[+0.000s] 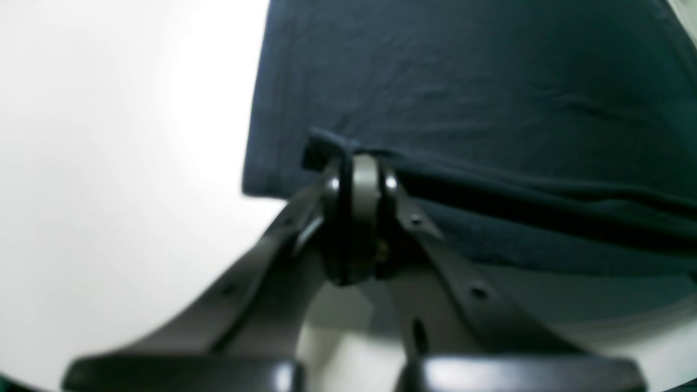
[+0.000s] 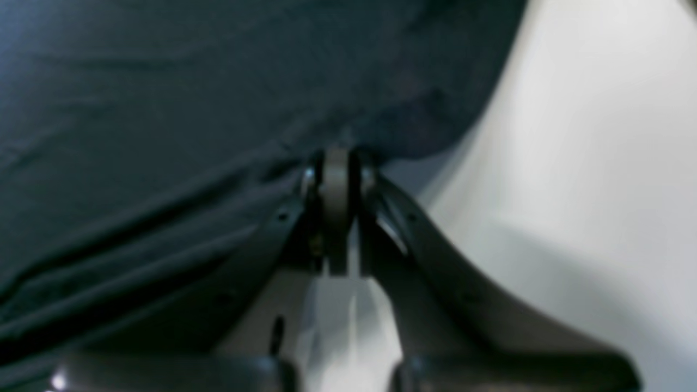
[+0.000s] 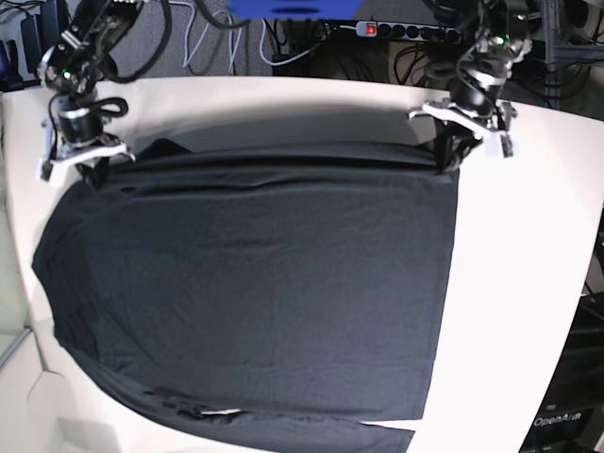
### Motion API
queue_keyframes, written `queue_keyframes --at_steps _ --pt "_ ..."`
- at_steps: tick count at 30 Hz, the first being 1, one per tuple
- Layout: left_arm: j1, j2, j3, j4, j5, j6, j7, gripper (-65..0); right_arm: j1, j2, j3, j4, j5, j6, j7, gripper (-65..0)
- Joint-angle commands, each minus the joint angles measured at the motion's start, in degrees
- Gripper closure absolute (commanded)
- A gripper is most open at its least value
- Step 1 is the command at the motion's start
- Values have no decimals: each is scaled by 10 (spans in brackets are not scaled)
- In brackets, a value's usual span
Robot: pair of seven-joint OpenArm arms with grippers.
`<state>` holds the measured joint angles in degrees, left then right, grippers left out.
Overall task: Fold the T-shirt properly
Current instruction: 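Lift both hem corners and pull the shirt toward the robot base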
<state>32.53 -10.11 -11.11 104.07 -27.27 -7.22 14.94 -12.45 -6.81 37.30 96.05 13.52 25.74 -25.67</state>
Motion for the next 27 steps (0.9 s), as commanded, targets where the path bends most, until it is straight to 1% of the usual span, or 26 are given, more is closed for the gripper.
queue_keyframes --at_steps 1,4,8,12,15,17,21,27 --pt "-8 -2 -2 16 -4 -2 -7 0 6 7 -2 18 9 5 16 -1" --pt "-22 -2 -2 22 -4 -2 18 0 14 9 -20 31 9 5 15 -1" --pt "-44 -2 -4 23 -4 -2 47 0 29 14 -27 29 9 5 15 -1" --pt "-68 -1 -26 23 -4 -2 77 0 41 17 -38 25 8 5 15 -1" --pt "-89 0 -40 23 -5 -2 102 0 47 25 -41 25 7 5 15 -2" --pt "-103 0 -54 23 -5 -2 120 0 57 27 -55 25 7 5 15 -2" --pt "-128 0 -61 22 -5 -2 151 0 73 34 -61 16 7 5 15 -2" --pt "-146 0 -60 17 -5 -2 172 0 84 44 -89 -13 7 5 17 -2"
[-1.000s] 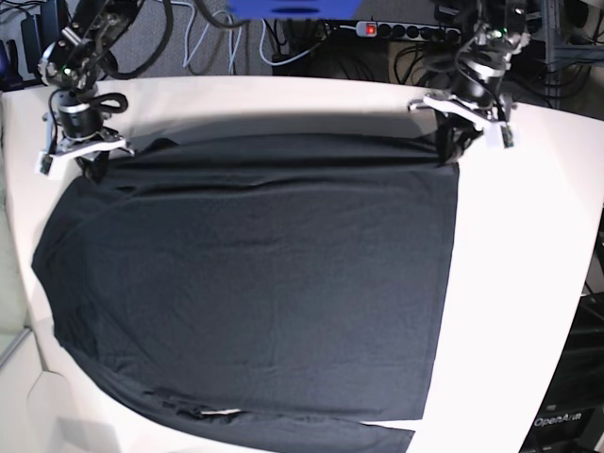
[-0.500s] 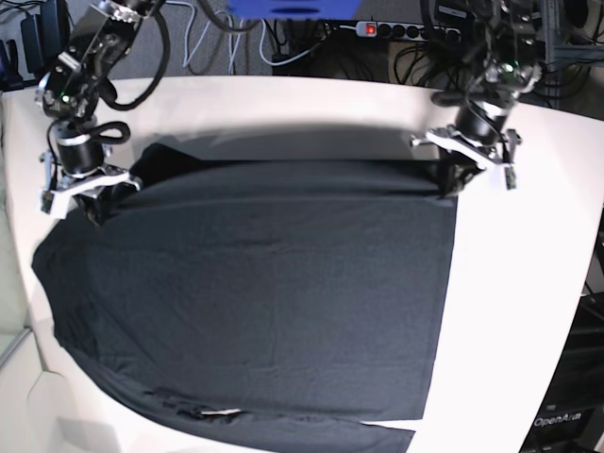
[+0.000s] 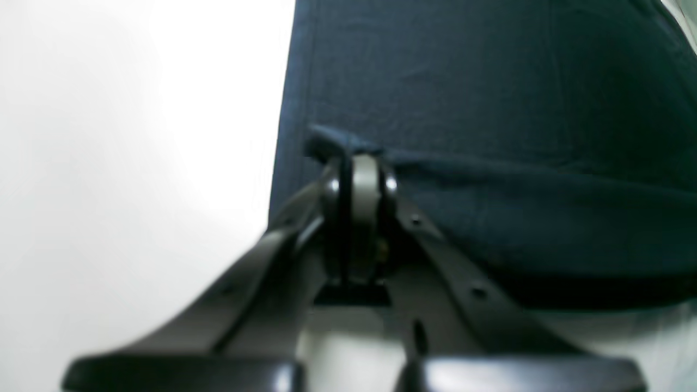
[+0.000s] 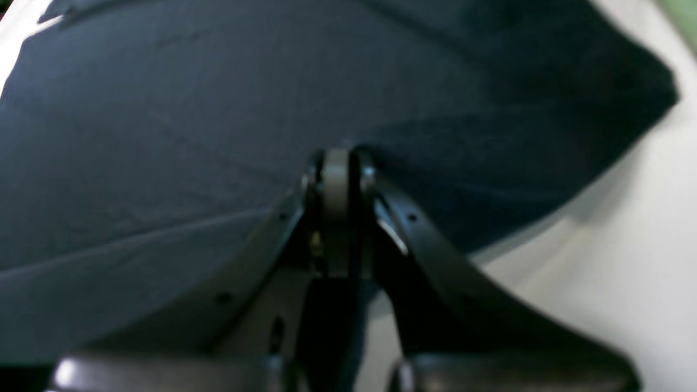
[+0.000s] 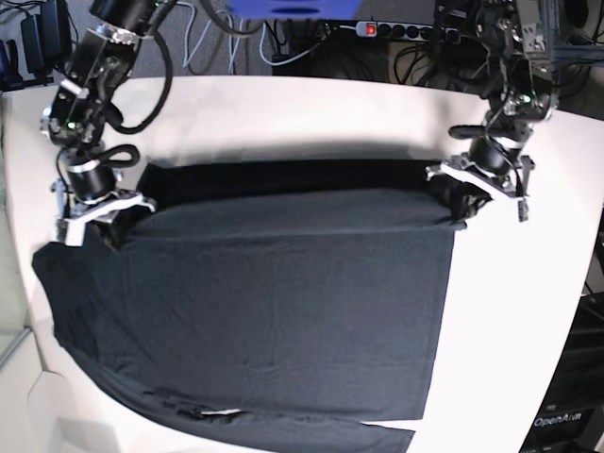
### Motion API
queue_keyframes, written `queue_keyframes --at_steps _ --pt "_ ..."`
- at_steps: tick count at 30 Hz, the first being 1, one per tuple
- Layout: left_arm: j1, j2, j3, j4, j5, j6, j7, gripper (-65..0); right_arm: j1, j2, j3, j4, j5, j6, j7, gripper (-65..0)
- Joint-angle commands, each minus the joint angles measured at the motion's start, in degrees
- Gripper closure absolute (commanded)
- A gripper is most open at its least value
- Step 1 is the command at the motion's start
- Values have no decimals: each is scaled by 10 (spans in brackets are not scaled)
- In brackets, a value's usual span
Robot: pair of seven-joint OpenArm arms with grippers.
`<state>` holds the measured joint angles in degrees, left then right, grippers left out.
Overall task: Fold the T-shirt properly
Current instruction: 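Lift both hem corners and pull the shirt toward the robot base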
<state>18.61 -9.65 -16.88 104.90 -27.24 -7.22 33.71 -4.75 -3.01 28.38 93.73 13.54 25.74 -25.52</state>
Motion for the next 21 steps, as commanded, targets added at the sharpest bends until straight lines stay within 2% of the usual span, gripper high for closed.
queue_keyframes --at_steps 1,16,21 --pt "-8 -5 -2 8 -5 -2 -16 0 15 6 -3 4 7 5 16 -2" --pt "-20 -5 -2 -36 -4 -2 -16 0 71 25 -25 -81 7 5 18 -2" --pt "-28 10 -3 -37 -1 -1 -16 0 73 34 -41 -81 7 5 18 -2"
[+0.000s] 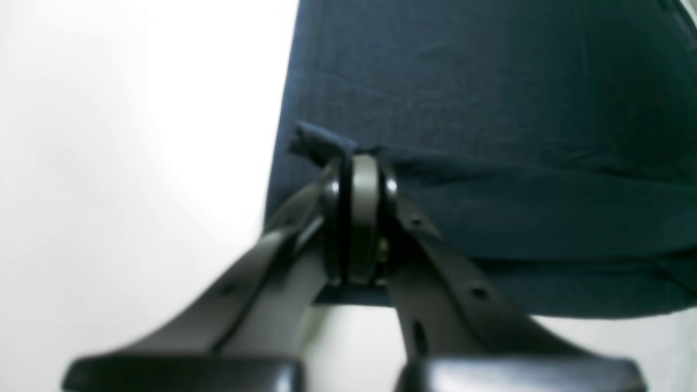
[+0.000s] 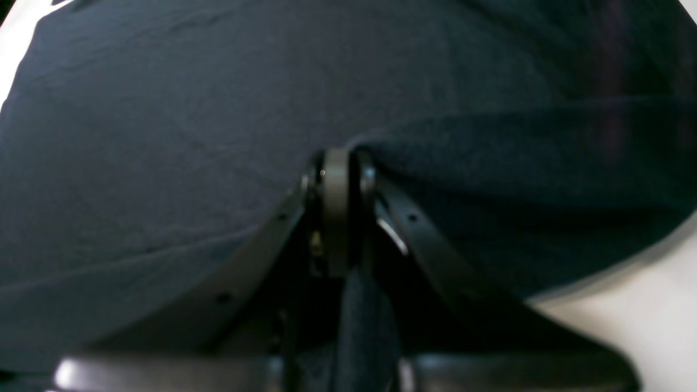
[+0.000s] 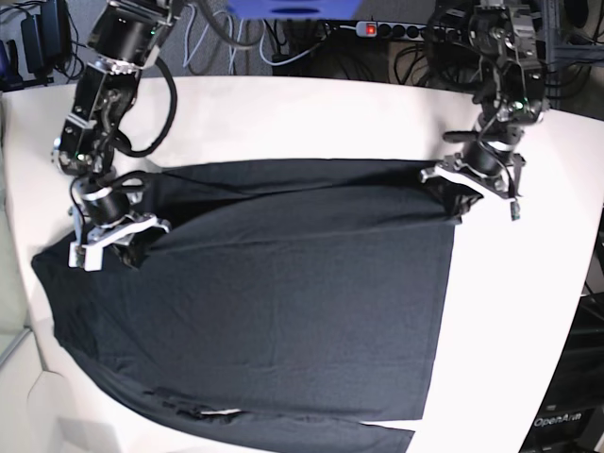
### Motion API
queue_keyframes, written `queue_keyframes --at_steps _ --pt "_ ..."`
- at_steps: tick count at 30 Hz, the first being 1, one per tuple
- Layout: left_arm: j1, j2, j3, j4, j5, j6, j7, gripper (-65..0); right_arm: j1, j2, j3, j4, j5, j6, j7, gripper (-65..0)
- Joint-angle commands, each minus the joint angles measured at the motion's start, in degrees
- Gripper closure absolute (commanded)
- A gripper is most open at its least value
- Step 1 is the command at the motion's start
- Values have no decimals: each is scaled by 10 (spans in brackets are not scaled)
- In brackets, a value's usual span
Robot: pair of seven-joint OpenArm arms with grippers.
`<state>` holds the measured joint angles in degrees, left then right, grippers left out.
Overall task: Fold the T-shirt properly
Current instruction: 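Lift both hem corners and pull the shirt toward the robot base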
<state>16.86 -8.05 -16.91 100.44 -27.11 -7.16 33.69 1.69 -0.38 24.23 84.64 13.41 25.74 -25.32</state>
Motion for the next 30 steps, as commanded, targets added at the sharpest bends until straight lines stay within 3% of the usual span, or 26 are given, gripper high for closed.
queue_keyframes --at_steps 1,4,14,30 --pt "-15 -6 -3 8 -3 -2 -16 0 13 8 -6 10 8 5 16 -2" --pt "-20 -5 -3 1 -6 -2 -16 0 18 8 -12 10 8 5 16 -2" --pt "-46 -5 0 -17 -6 85 -16 0 20 8 -14 10 8 5 15 -2" --pt "-62 5 0 -45 -6 86 -16 0 19 18 -14 10 8 5 12 -3"
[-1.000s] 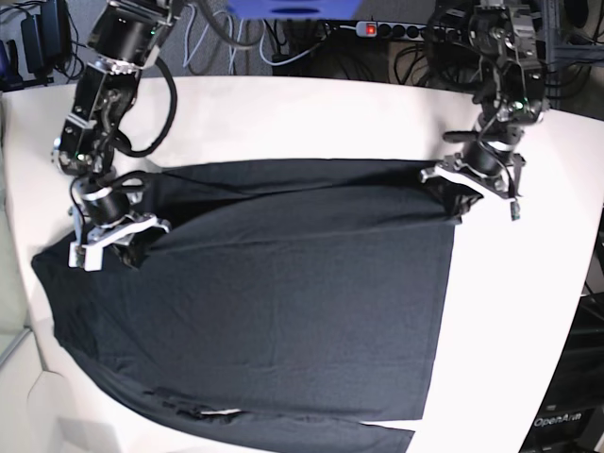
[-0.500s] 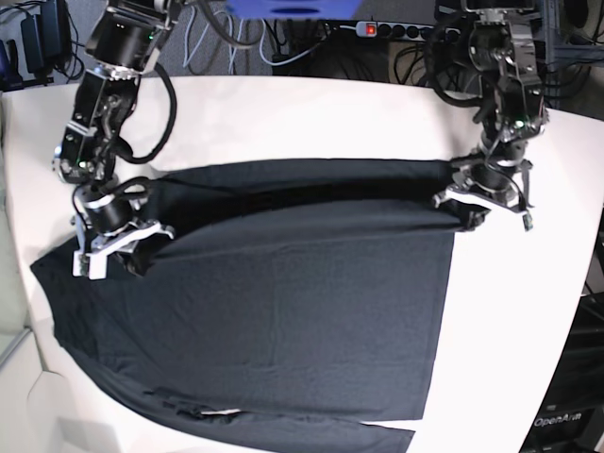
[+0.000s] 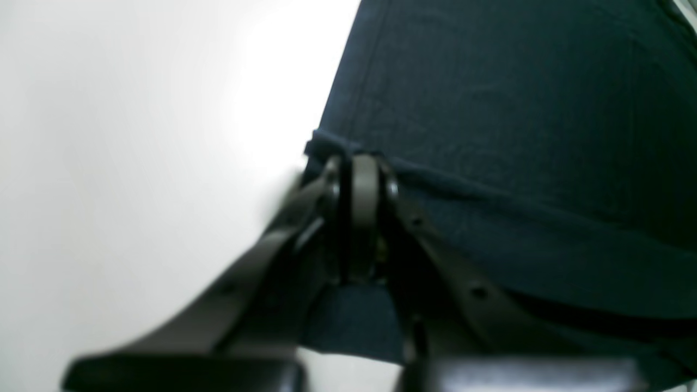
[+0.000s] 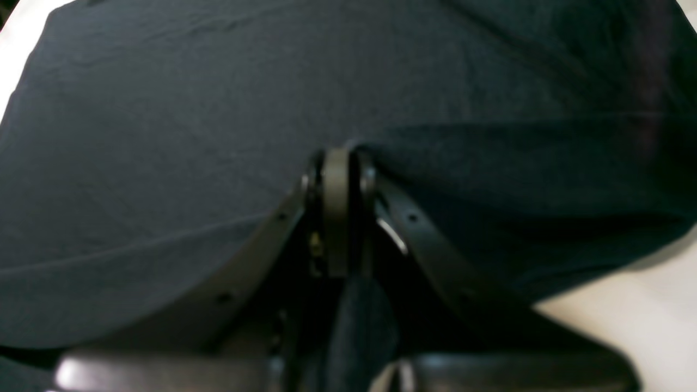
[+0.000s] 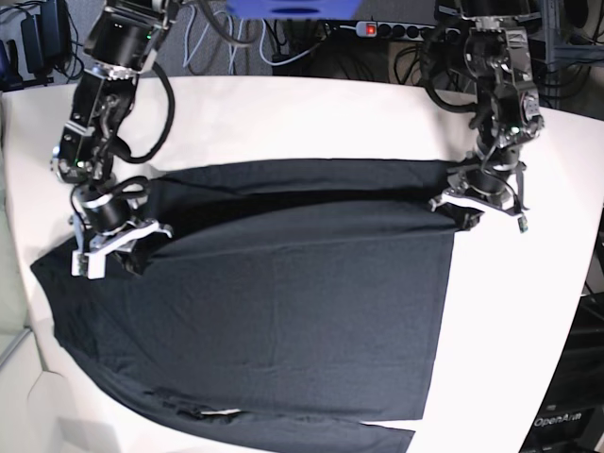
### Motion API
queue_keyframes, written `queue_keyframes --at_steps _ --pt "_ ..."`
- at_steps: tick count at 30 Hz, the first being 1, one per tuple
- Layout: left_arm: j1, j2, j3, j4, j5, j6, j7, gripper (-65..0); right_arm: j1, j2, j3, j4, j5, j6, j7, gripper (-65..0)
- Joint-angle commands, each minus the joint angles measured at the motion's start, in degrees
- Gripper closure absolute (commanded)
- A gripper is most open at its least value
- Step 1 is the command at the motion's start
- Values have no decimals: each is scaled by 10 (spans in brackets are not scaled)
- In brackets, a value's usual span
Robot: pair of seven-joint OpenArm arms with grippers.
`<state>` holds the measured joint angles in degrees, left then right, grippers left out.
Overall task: Fold the T-shirt properly
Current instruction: 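Lift both hem corners and pull the shirt toward the robot base, then open both grippers, release the hem, and raise them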
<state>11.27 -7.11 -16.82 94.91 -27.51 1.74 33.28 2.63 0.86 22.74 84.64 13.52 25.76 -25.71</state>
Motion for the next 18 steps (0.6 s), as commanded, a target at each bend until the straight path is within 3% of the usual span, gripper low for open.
queue_keyframes --at_steps 1,6,13,18 --pt "-6 -4 -1 10 -2 -3 -11 0 8 6 1 10 7 5 16 -3" --pt "-4 -4 -1 10 -2 -3 -11 -11 1 7 1 10 7 5 16 -40" --pt "9 -4 -2 16 -2 -6 -11 -228 -21 3 3 11 11 5 18 -210" --pt "14 -4 -2 17 -2 -6 -12 -231 -29 3 8 14 11 5 16 -240"
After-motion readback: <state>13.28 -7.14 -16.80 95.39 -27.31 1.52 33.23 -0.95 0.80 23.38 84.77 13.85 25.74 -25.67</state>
